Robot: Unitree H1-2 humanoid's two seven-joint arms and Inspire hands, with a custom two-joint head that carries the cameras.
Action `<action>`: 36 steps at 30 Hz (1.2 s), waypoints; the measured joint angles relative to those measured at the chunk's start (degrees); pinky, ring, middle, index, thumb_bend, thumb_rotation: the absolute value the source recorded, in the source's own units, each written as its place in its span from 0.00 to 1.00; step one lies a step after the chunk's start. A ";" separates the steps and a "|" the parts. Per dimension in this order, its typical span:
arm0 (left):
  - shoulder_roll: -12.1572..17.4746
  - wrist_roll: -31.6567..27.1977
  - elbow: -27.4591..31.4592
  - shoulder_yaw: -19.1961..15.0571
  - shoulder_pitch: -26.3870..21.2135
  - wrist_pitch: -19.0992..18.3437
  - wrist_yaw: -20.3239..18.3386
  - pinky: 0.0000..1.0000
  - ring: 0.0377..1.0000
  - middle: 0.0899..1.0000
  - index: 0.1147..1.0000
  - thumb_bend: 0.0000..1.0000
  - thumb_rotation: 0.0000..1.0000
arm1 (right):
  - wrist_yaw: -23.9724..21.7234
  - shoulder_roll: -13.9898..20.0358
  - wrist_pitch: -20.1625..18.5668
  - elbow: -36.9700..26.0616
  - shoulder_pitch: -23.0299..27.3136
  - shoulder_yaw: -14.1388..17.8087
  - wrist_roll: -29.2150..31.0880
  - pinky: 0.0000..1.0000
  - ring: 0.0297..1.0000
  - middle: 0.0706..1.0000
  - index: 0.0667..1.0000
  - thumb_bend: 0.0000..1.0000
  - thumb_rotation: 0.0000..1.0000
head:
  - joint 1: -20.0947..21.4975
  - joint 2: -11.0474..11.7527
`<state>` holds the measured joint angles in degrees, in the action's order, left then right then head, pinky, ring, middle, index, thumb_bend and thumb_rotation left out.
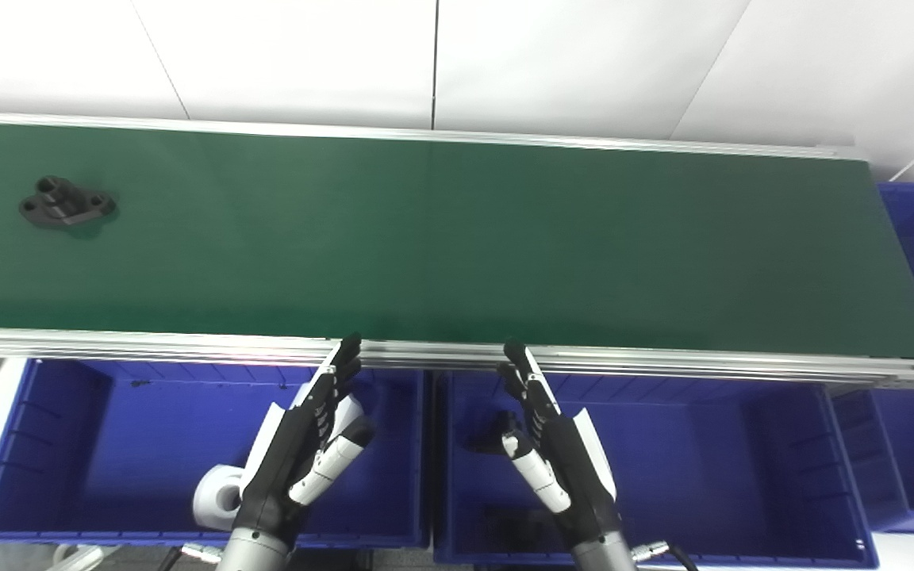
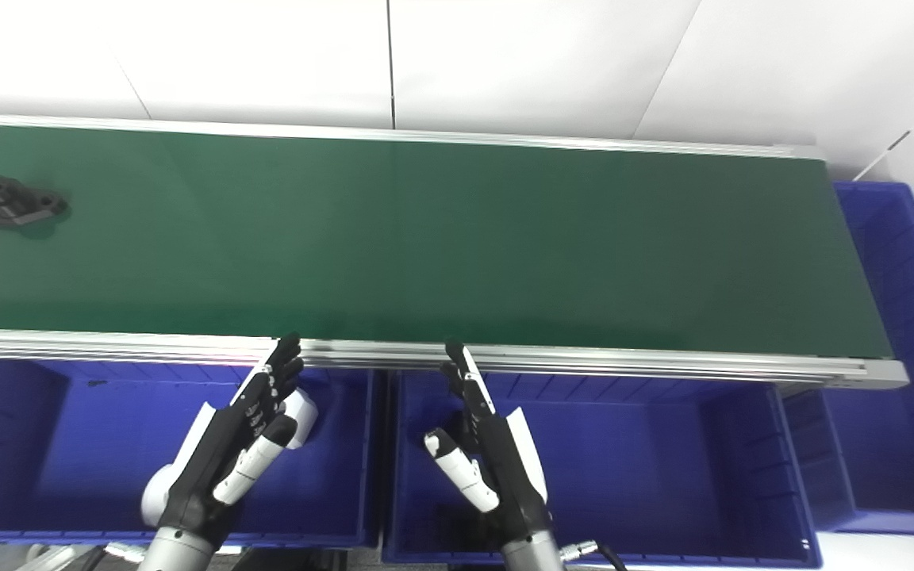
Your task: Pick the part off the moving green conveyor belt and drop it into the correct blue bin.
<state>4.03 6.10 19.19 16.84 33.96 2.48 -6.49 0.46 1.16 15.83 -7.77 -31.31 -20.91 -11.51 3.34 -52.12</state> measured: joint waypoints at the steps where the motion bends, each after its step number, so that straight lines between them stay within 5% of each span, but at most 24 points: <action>1: 0.01 0.17 0.00 0.06 0.00 0.00 0.00 0.98 0.97 0.98 0.95 0.65 0.81 | 0.00 0.00 0.00 0.00 0.00 -0.01 -0.02 0.95 0.95 0.99 0.99 0.79 0.92 | 0.00 -0.09; 13: 0.15 0.52 -0.16 0.15 0.00 0.90 0.00 0.97 0.97 0.98 0.94 0.65 0.80 | -0.02 0.02 -0.02 -0.07 0.00 -0.08 0.05 0.95 0.95 0.98 0.99 0.80 0.92 | -0.26 1.05; 15: 0.14 0.48 -0.53 0.14 0.00 1.83 0.00 0.96 0.97 0.97 0.94 0.65 0.79 | -0.02 0.03 0.00 0.10 0.00 -0.08 0.03 0.95 0.94 0.98 0.99 0.80 0.92 | -1.14 3.59; 25: -0.04 2.07 -5.42 0.34 -0.02 6.18 0.49 0.93 0.96 0.95 0.92 0.68 0.80 | -0.12 1.41 1.07 4.64 0.03 0.06 1.14 0.95 0.96 0.99 0.99 0.82 0.90 | -4.65 9.04; 36: -0.41 2.54 -8.82 0.46 -0.60 8.20 0.65 0.92 0.95 0.94 0.91 0.69 0.76 | -0.12 1.64 6.38 9.01 1.16 0.61 2.22 0.95 0.95 0.99 0.99 0.82 0.88 | -5.98 11.95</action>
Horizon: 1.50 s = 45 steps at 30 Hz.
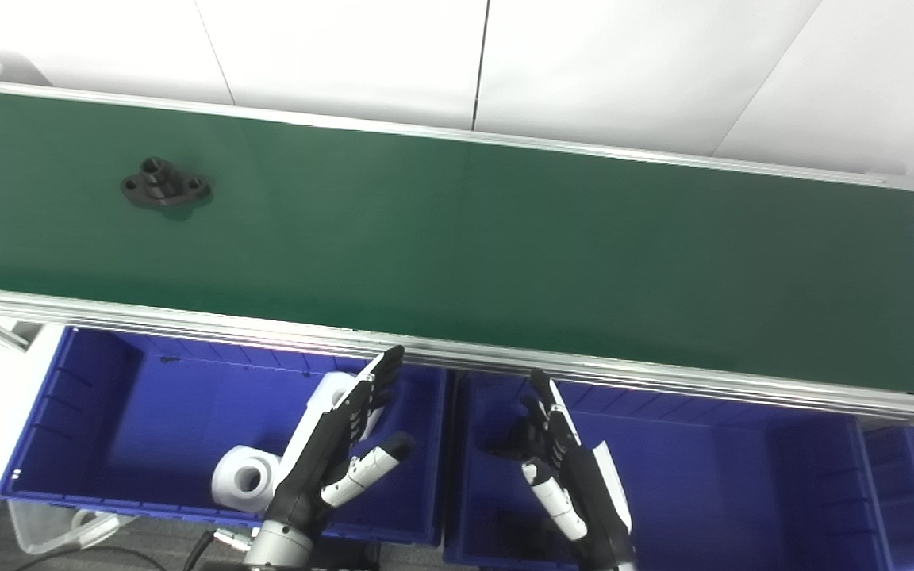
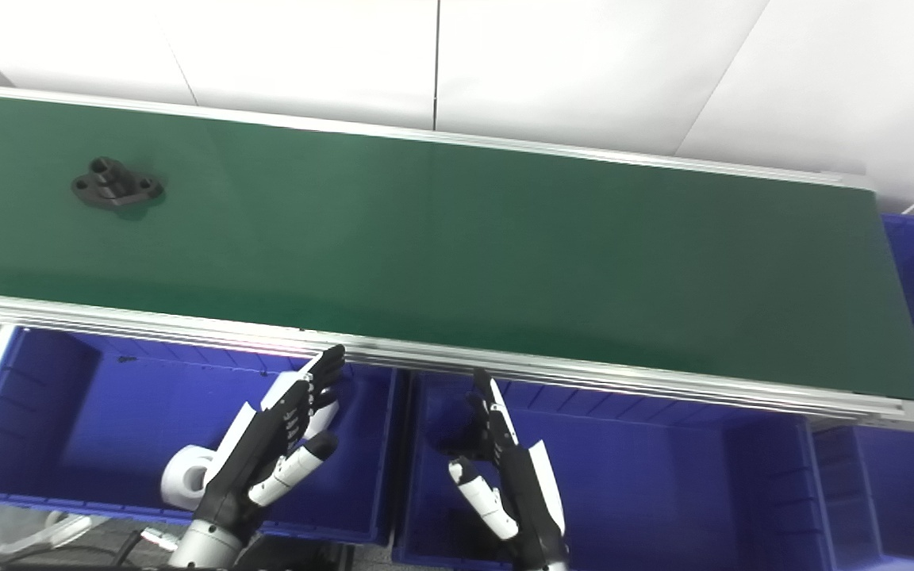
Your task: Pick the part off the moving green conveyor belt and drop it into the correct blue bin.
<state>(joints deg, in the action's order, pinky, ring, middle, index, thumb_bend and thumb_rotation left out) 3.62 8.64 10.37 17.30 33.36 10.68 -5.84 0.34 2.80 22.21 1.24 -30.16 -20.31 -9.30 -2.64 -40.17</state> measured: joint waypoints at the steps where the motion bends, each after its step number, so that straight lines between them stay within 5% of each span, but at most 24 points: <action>1: 0.00 0.00 -0.55 0.02 -0.06 0.33 0.00 0.92 0.96 0.94 0.91 0.69 0.76 | 0.00 0.00 0.29 0.69 0.25 0.04 0.00 0.95 0.95 0.99 0.99 0.82 0.88 | -0.09 0.44; 22: -0.21 0.69 -5.62 0.04 -1.99 2.46 0.15 0.87 0.93 0.92 0.88 0.73 0.72 | 0.03 0.36 1.17 5.75 2.12 0.30 1.14 0.94 0.93 0.98 0.99 0.85 0.85 | -1.93 7.91; 35: -2.12 2.09 -8.30 0.36 -2.57 5.06 2.07 0.84 0.91 0.89 0.84 0.75 0.73 | 0.19 1.57 1.22 6.73 2.86 0.59 2.22 0.94 0.94 0.99 0.99 0.83 0.84 | -5.27 9.31; 45: -1.75 1.88 -9.46 0.24 -3.11 5.28 1.97 0.83 0.91 0.89 0.84 0.72 0.71 | 0.36 1.68 1.25 8.65 3.66 0.41 1.96 0.94 0.93 0.98 1.00 0.85 0.84 | -3.43 11.42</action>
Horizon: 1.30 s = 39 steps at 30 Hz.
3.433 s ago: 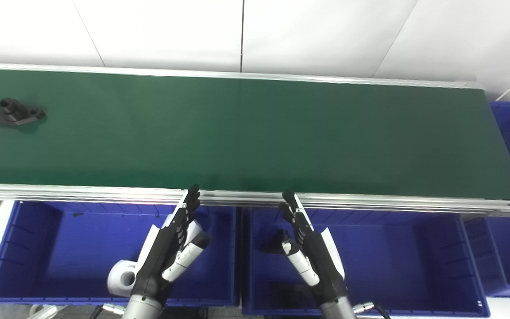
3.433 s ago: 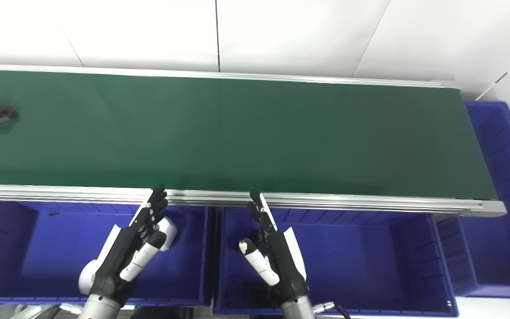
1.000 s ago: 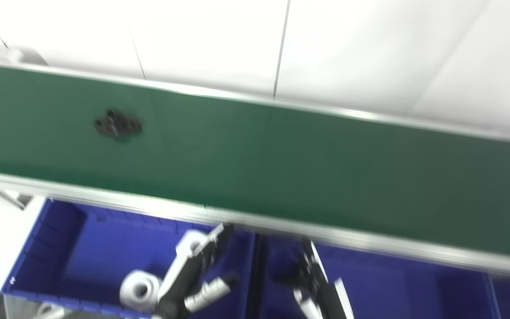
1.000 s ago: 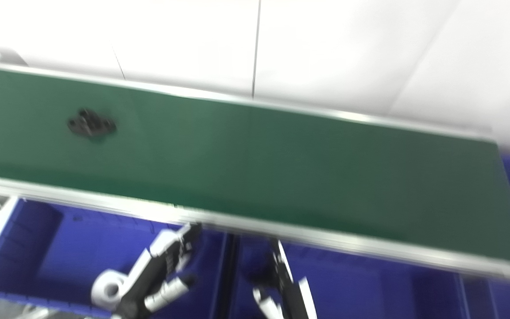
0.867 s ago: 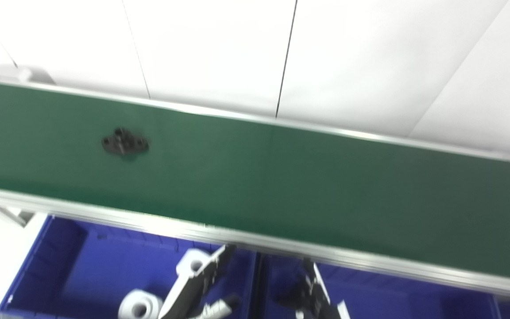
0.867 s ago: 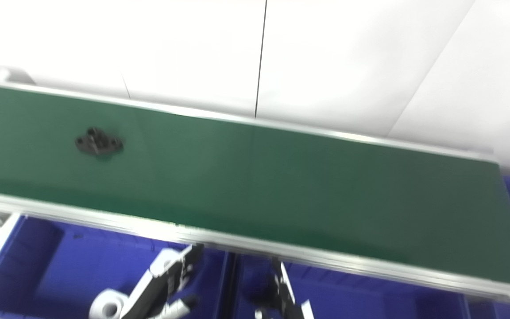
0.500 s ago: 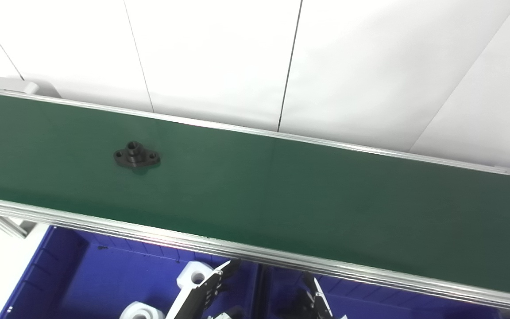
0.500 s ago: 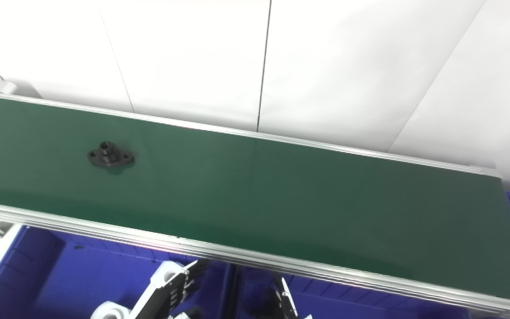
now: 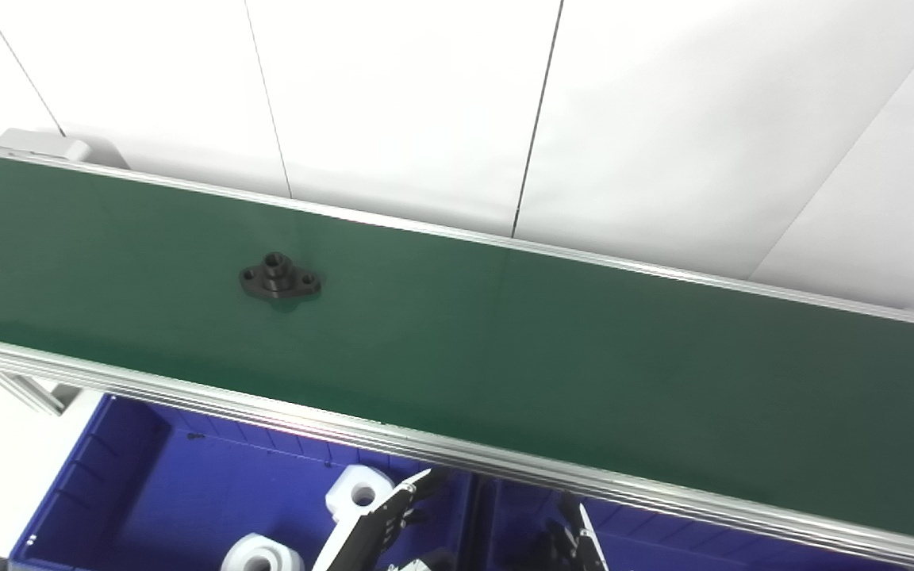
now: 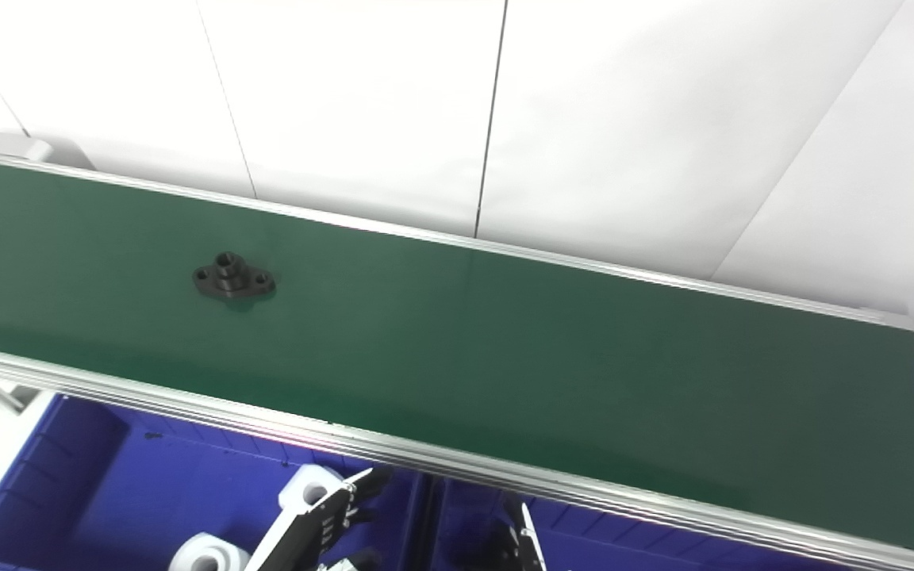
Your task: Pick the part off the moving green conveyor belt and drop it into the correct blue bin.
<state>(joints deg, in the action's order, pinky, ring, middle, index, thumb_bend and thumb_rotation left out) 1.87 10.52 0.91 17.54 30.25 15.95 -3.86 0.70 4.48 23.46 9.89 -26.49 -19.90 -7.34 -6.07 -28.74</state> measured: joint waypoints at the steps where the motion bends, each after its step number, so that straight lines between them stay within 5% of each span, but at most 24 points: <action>1: 0.00 0.00 -0.16 -0.03 -0.01 0.08 0.02 0.83 0.90 0.89 0.84 0.71 0.71 | 0.09 -0.01 0.00 0.07 0.03 -0.06 -0.04 0.94 0.93 0.98 1.00 0.85 0.84 | 0.35 0.35; 20: -0.01 0.06 -1.87 -0.23 -0.55 1.16 0.04 0.84 0.90 0.89 0.85 0.74 0.72 | 0.41 -0.01 0.00 0.64 0.47 -0.58 0.17 0.93 0.91 0.97 0.98 0.84 0.82 | 1.41 1.06; 25: 0.01 0.06 -2.16 -0.24 -0.71 1.52 0.05 0.83 0.90 0.89 0.85 0.73 0.72 | 0.43 0.04 0.01 1.94 0.87 -0.80 0.09 0.90 0.90 0.96 0.98 0.85 0.83 | 1.85 2.72; 38: 0.36 -0.09 -2.68 -0.46 -0.88 2.09 -0.04 0.85 0.91 0.89 0.86 0.73 0.74 | 1.71 0.23 0.01 1.48 1.08 -1.66 -1.42 0.84 0.87 0.94 0.95 0.83 0.85 | 4.22 0.35; 39: 0.48 -0.06 -2.35 -0.46 -0.89 2.09 -0.04 0.83 0.90 0.89 0.86 0.74 0.74 | 2.21 0.40 0.00 0.90 0.99 -1.89 -2.20 0.83 0.86 0.93 0.95 0.79 0.79 | 4.22 0.35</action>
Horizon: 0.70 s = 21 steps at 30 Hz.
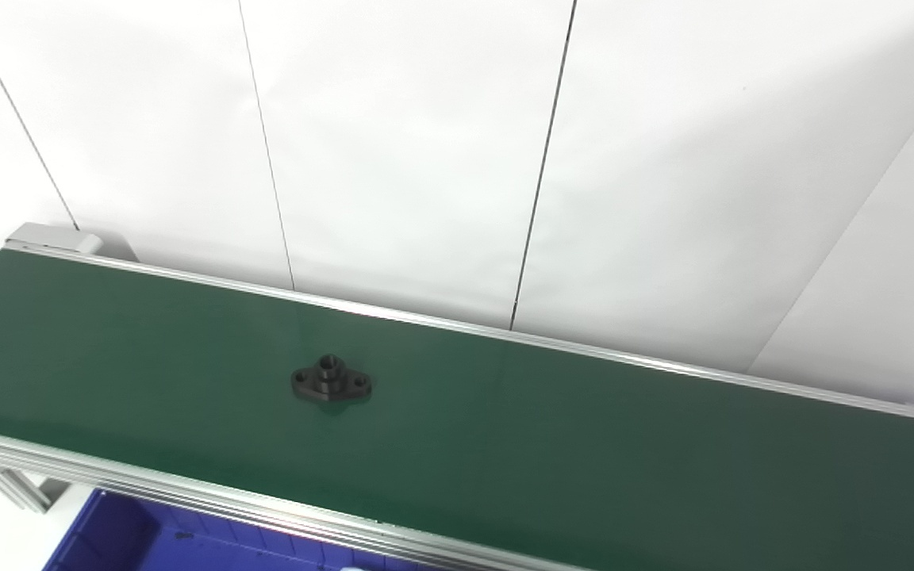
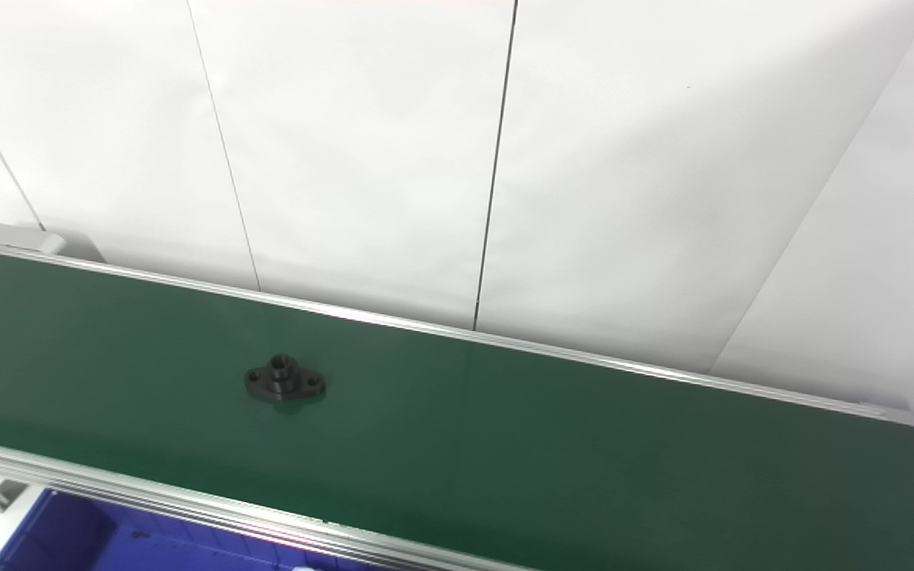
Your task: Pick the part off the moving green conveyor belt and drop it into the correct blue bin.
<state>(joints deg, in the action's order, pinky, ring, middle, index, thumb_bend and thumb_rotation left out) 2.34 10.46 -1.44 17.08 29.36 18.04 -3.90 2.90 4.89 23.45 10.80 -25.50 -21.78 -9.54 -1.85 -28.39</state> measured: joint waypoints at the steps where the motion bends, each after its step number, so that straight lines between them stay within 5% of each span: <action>1: 0.04 0.04 0.29 -0.01 -0.01 0.00 0.02 0.83 0.90 0.89 0.86 0.74 0.75 | 0.09 0.25 0.00 -1.61 -0.43 -0.08 -0.67 0.83 0.86 0.92 0.95 0.78 0.78 | -0.09 -0.17; 5: -0.06 0.13 0.52 0.11 0.02 -0.20 0.04 0.83 0.92 0.91 0.86 0.74 0.74 | 0.58 0.76 0.33 -10.19 -2.67 0.51 -1.42 0.75 0.80 0.86 0.91 0.79 0.71 | 0.18 -0.70; 17: -1.00 -0.09 3.05 0.86 0.17 -0.82 -0.05 0.87 0.93 0.92 0.88 0.69 0.71 | -1.78 1.09 0.32 -23.06 -5.69 2.72 1.08 0.67 0.77 0.82 0.86 0.80 0.57 | 0.08 -3.34; 21: -0.95 -0.01 3.06 0.84 0.29 -0.82 -0.04 0.87 0.94 0.92 0.89 0.69 0.72 | -1.82 0.93 0.32 -25.76 -4.97 4.46 -5.00 0.68 0.79 0.83 0.85 0.87 0.58 | 0.35 -3.52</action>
<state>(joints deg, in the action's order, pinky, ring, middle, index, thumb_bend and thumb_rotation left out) 1.40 10.46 1.62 17.92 29.65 17.21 -3.94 1.08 5.82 23.78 -14.96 -30.48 -17.32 -14.54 -1.49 -31.90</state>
